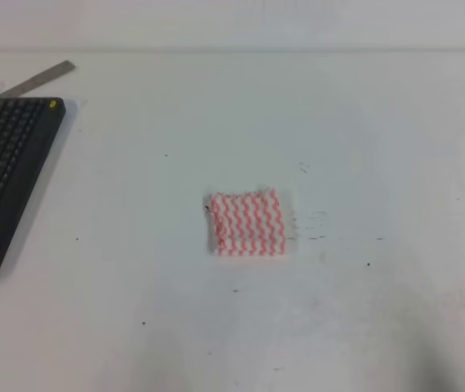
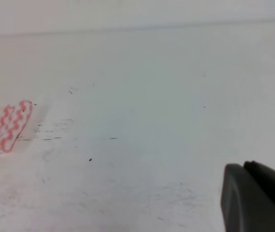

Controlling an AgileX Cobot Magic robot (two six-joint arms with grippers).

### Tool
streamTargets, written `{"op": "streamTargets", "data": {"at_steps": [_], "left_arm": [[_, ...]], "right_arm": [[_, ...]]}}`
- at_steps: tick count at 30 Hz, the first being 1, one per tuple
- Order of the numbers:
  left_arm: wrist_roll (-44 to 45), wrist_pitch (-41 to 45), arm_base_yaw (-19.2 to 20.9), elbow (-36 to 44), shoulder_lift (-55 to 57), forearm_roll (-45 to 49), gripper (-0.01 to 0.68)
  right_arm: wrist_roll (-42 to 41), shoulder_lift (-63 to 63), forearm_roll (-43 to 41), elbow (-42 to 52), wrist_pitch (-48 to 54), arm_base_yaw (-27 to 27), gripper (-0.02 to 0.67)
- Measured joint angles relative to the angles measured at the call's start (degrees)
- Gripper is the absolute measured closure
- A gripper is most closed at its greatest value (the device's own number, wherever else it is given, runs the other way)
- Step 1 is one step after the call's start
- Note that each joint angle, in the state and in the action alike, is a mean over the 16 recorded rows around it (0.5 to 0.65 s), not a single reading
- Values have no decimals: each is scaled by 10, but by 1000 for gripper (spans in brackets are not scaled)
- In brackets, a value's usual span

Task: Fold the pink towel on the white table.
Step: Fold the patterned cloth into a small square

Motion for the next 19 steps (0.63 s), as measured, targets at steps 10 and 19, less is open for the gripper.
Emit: {"op": "streamTargets", "data": {"at_steps": [10, 19], "left_arm": [[-26, 49, 7, 0, -10, 28, 675], [-26, 52, 8, 1, -14, 31, 675]], "right_arm": [[0, -1, 0, 0, 1, 0, 668], [0, 0, 0, 0, 1, 0, 668]]}}
